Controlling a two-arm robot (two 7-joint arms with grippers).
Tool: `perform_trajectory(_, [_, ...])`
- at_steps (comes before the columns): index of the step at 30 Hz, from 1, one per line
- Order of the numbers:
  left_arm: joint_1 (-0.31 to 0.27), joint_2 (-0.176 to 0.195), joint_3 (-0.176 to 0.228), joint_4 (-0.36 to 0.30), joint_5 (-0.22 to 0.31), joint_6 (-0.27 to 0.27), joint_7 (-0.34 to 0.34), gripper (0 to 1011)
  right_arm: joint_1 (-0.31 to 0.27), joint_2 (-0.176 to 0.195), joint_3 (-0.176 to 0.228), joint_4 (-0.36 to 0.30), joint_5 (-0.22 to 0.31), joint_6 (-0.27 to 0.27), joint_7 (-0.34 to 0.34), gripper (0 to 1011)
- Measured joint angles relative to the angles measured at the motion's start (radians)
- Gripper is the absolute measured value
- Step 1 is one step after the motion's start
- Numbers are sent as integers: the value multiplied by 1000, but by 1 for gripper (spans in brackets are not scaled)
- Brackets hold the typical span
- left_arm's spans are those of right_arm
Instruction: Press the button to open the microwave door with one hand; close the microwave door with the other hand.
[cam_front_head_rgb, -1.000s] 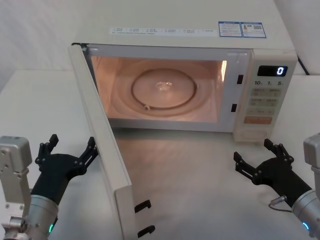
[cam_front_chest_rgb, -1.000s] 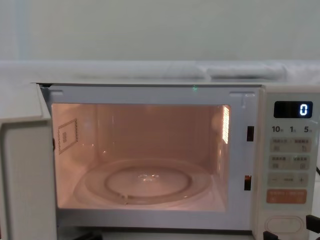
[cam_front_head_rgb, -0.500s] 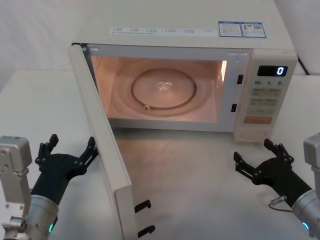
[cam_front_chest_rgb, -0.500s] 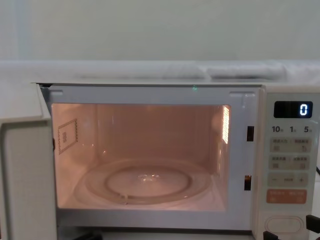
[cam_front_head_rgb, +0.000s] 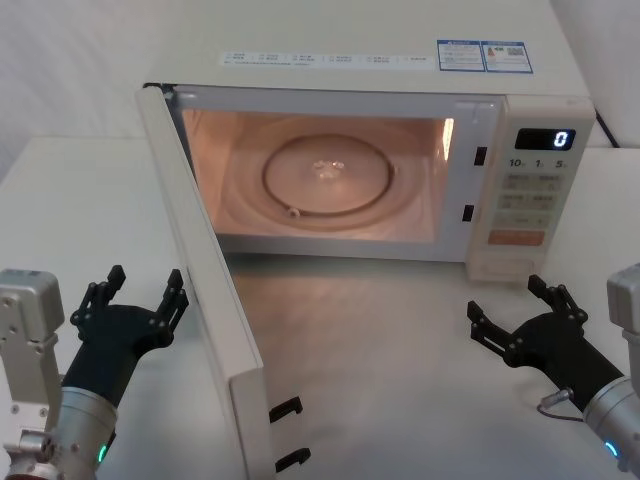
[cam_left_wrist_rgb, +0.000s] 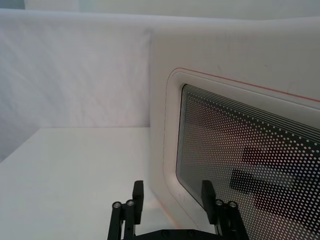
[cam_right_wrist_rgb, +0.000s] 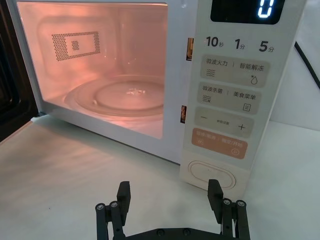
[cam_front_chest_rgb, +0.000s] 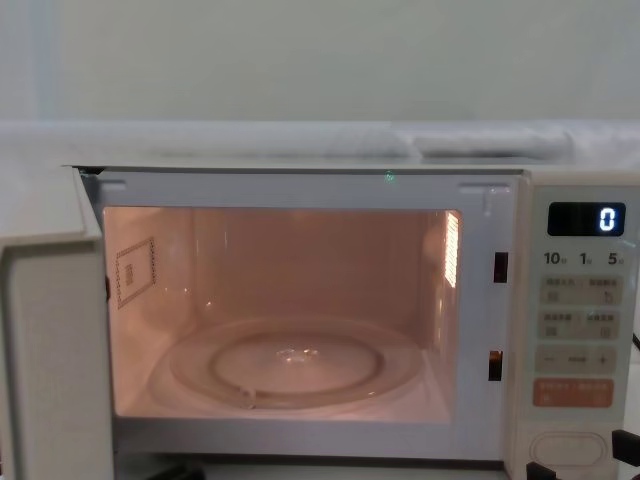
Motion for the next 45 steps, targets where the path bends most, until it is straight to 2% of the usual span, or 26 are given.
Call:
perform_trajectory(2, [0,0,0,0,0,0,0,722,0,0,0,0,0,0,0,1002])
perform_trajectory(3, [0,0,0,0,0,0,0,660,0,0,0,0,0,0,0,1002])
perform_trajectory(5, [0,0,0,0,0,0,0,621,0,0,0,0,0,0,0,1002])
perform_trajectory(6, [0,0,0,0,0,0,0,561,0,0,0,0,0,0,0,1002])
perform_trajectory(7, [0,0,0,0,0,0,0,561,0,0,0,0,0,0,0,1002])
perform_trajectory(9, [0,0,0,0,0,0,0,453,0,0,0,0,0,0,0,1002])
perform_trajectory(10, [0,0,0,0,0,0,0,453,0,0,0,0,0,0,0,1002])
perform_trajectory(12, [0,0,0,0,0,0,0,371,0,0,0,0,0,0,0,1002])
perform_trajectory(13, [0,0,0,0,0,0,0,371,0,0,0,0,0,0,0,1002])
perform_trajectory(16, [0,0,0,0,0,0,0,237,0,0,0,0,0,0,0,1002])
perform_trajectory(21, [0,0,0,0,0,0,0,112,0,0,0,0,0,0,0,1002])
perform_trajectory(24, [0,0,0,0,0,0,0,4,0,0,0,0,0,0,0,1002])
perform_trajectory(45, [0,0,0,0,0,0,0,0,0,0,0,0,0,0,0,1002])
